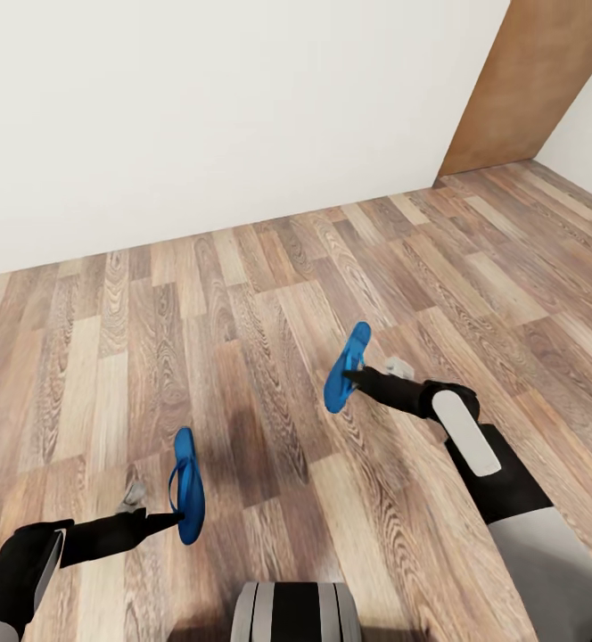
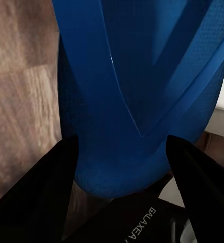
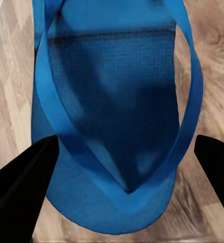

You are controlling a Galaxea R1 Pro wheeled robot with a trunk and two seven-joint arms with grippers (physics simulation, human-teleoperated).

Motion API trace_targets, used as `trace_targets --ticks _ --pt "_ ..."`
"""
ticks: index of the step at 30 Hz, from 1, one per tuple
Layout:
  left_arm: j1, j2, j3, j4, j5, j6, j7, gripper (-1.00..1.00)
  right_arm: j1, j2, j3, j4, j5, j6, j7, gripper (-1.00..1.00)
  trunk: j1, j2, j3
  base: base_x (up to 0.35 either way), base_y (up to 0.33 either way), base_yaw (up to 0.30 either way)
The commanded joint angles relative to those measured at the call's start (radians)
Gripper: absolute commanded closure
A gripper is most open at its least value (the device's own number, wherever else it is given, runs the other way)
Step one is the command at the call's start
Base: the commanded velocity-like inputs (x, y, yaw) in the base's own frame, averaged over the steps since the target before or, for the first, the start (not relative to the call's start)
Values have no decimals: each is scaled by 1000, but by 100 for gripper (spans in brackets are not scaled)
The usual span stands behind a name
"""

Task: In the bedroom, move the book from the bed onto either nightstand, and place the two sandals side by side next to the bed.

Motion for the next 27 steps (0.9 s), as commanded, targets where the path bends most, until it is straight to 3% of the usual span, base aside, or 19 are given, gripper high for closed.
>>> trace_targets --ticks 1,3,6,8,11,13,14,20,23,27 --pt "-1 1 4 4 -11 8 -8 100 37 -20 1 -8 -23 -1 35 100 -1 0 3 0 0 0" --pt "-1 5 3 10 -11 7 -8 100 79 -39 -1 -12 -30 -5 88 100 -1 0 11 0 0 0" --pt "-1 21 3 36 -10 1 -10 100 190 -76 -14 -9 -34 -54 256 100 -3 1 23 0 0 0" --pt "-1 28 3 48 -10 -5 -11 100 232 -87 -22 6 -34 -91 326 100 -4 2 30 0 0 0" --pt "0 41 3 81 -10 -44 -15 100 327 -109 -42 89 -36 -207 499 100 -5 2 42 0 0 0" --pt "0 44 3 96 -10 -62 -16 100 354 -113 -45 128 -36 -254 576 100 -6 3 50 0 0 0" --pt "0 46 3 110 -10 -77 -17 100 376 -115 -47 168 -35 -300 656 100 -6 3 54 0 0 0" --pt "1 54 3 142 -10 -107 -18 100 432 -114 -49 380 -38 -495 928 100 -9 4 77 0 0 0" --pt "6 57 3 157 -10 -124 -18 100 440 -113 -49 477 -39 -573 1015 100 -10 5 88 0 0 0" --pt "9 65 3 172 -10 -148 -20 100 443 -110 -47 581 -41 -617 1093 100 -12 6 104 0 0 0"
